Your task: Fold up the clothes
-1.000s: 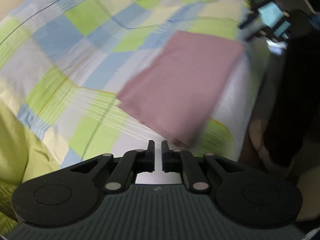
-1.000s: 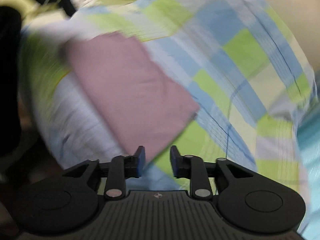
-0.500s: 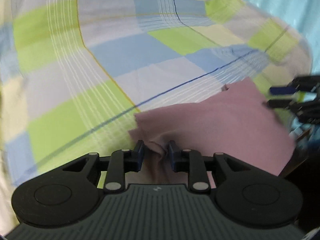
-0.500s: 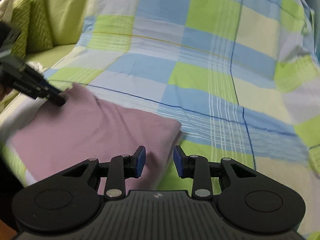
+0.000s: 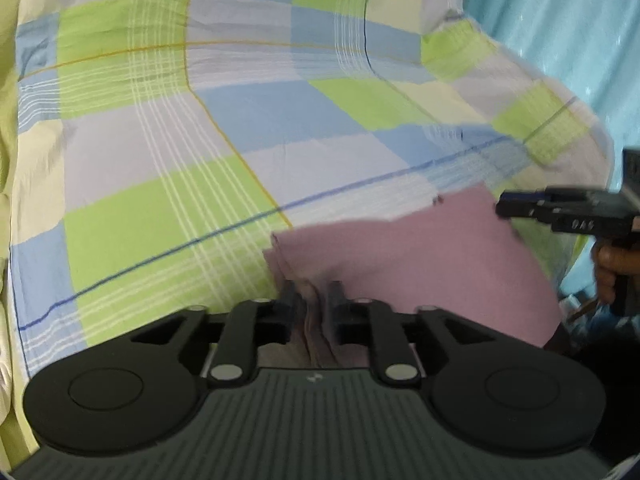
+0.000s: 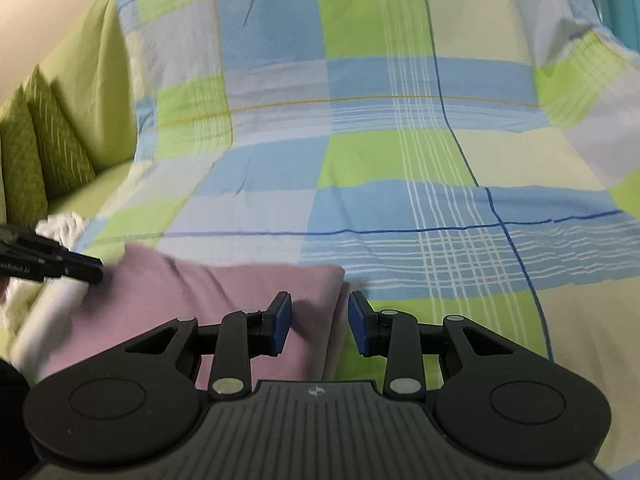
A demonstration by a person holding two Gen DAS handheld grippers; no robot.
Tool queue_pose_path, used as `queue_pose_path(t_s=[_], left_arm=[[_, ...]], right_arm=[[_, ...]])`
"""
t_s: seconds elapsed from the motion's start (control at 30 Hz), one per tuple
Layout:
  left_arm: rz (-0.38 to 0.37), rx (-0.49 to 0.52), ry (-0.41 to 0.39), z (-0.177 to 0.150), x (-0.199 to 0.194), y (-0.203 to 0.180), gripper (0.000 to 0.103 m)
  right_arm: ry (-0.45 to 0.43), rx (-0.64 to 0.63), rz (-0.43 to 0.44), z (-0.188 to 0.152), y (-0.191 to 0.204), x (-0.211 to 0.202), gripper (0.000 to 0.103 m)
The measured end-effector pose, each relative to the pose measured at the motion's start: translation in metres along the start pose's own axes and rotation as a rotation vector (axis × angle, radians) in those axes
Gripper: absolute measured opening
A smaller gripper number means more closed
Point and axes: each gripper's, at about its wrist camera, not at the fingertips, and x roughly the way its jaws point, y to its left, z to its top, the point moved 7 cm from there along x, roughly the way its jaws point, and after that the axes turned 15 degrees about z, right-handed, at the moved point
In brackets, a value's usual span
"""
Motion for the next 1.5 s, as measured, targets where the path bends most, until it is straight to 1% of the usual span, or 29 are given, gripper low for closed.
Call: queue_pose_path(t_s=[0.13, 0.17, 0.2, 0.23, 0.3, 0.37, 0.4, 0.43, 0.47, 0.57, 0.6, 0.63, 0.67, 0.7, 0.73, 0.8, 0.83, 0.87, 0.93, 0.97, 1.03, 1.07, 1.1, 1.17, 1.23, 1.3, 1.33, 1.43, 1.5], left_arm=[[-0.007, -0.028, 0.028, 0.005, 0.017, 0.003, 0.023], [-0.008, -0.035, 0.035, 0.006, 0.021, 0.003, 0.023], [0.001, -0.024, 0.039, 0.005, 0.025, 0.002, 0.021], [0.021, 0.003, 0.025, 0.003, 0.025, 0.000, 0.018], [0.053, 0.050, -0.002, 0.000, 0.021, -0.004, 0.004], [0.085, 0.090, -0.025, -0.005, 0.016, -0.005, 0.004], [0.110, 0.113, -0.038, -0.007, 0.015, -0.004, 0.003], [0.134, 0.113, -0.031, -0.008, 0.017, -0.001, 0.000], [0.157, 0.110, -0.022, -0.010, 0.020, 0.004, 0.000], [0.185, 0.088, -0.031, -0.006, 0.013, 0.011, 0.000], [0.196, 0.102, -0.058, -0.003, 0.007, 0.011, 0.000], [0.189, 0.104, -0.076, 0.001, 0.002, 0.009, 0.000], [0.163, 0.097, -0.096, 0.006, -0.002, 0.005, 0.000], [0.134, 0.092, -0.115, 0.011, -0.005, 0.000, 0.001], [0.108, 0.096, -0.125, 0.015, -0.005, -0.007, 0.002], [0.067, 0.121, -0.124, 0.017, 0.003, -0.021, 0.007], [0.049, 0.131, -0.121, 0.017, 0.008, -0.027, 0.009], [0.035, 0.138, -0.108, 0.015, 0.016, -0.032, 0.009], [0.051, 0.174, -0.069, 0.005, 0.031, -0.036, 0.010], [0.068, 0.207, -0.086, 0.000, 0.031, -0.037, 0.010], [0.088, 0.211, -0.076, -0.006, 0.025, -0.031, 0.010], [0.096, 0.206, -0.060, -0.008, 0.021, -0.027, 0.010], [0.108, 0.210, -0.052, -0.011, 0.018, -0.024, 0.010], [0.124, 0.222, -0.038, -0.017, 0.011, -0.019, 0.011], [0.116, 0.227, -0.026, -0.022, 0.005, -0.016, 0.011], [0.134, 0.232, -0.042, -0.021, -0.003, -0.017, 0.010], [0.134, 0.234, -0.062, -0.019, -0.006, -0.020, 0.010], [0.057, 0.203, -0.146, -0.005, -0.013, -0.034, 0.010], [0.038, 0.226, -0.172, 0.000, -0.007, -0.044, 0.012]], right_arm=[[-0.016, 0.054, 0.032, 0.006, -0.006, 0.007, 0.035], [-0.019, 0.080, 0.045, 0.007, -0.008, 0.009, 0.030], [-0.030, 0.088, 0.045, 0.008, -0.008, 0.009, 0.008], [-0.042, 0.090, 0.040, 0.009, -0.009, 0.007, 0.002], [-0.071, 0.073, 0.024, 0.012, -0.008, 0.002, 0.002], [-0.086, 0.037, -0.003, 0.013, -0.007, -0.003, 0.001], [-0.076, 0.038, -0.010, 0.010, -0.009, -0.001, 0.001], [-0.063, 0.047, -0.017, 0.008, -0.012, 0.004, 0.001], [-0.048, 0.059, -0.024, 0.004, -0.015, 0.009, 0.001], [-0.038, 0.084, -0.025, 0.002, -0.018, 0.013, 0.003], [-0.039, 0.080, -0.035, 0.002, -0.017, 0.011, 0.006], [-0.040, 0.072, -0.048, 0.003, -0.016, 0.010, 0.008], [-0.042, 0.063, -0.061, 0.003, -0.015, 0.008, 0.011], [-0.043, 0.055, -0.074, 0.004, -0.014, 0.006, 0.025], [-0.063, 0.028, -0.096, 0.006, -0.008, 0.002, 0.030], [-0.111, -0.037, -0.147, 0.012, 0.007, -0.007, 0.031], [-0.129, -0.064, -0.142, 0.014, 0.017, -0.009, 0.031], [-0.132, -0.093, -0.117, 0.015, 0.031, -0.009, 0.031], [-0.103, -0.156, -0.067, 0.012, 0.052, -0.004, 0.030], [-0.078, -0.190, -0.043, 0.009, 0.062, 0.002, 0.030], [-0.030, -0.237, -0.033, 0.001, 0.070, 0.011, 0.027], [-0.006, -0.258, -0.030, -0.003, 0.073, 0.016, 0.027], [0.011, -0.257, -0.036, -0.006, 0.071, 0.020, 0.027], [0.017, -0.196, -0.047, -0.008, 0.061, 0.025, 0.028], [-0.007, -0.167, -0.046, -0.006, 0.060, 0.024, 0.028], [-0.005, -0.180, -0.024, -0.006, 0.066, 0.026, 0.028], [-0.003, -0.188, -0.012, -0.006, 0.070, 0.028, 0.028], [0.004, -0.213, 0.025, -0.006, 0.080, 0.032, 0.028], [0.041, -0.202, 0.056, -0.011, 0.083, 0.040, 0.028]])
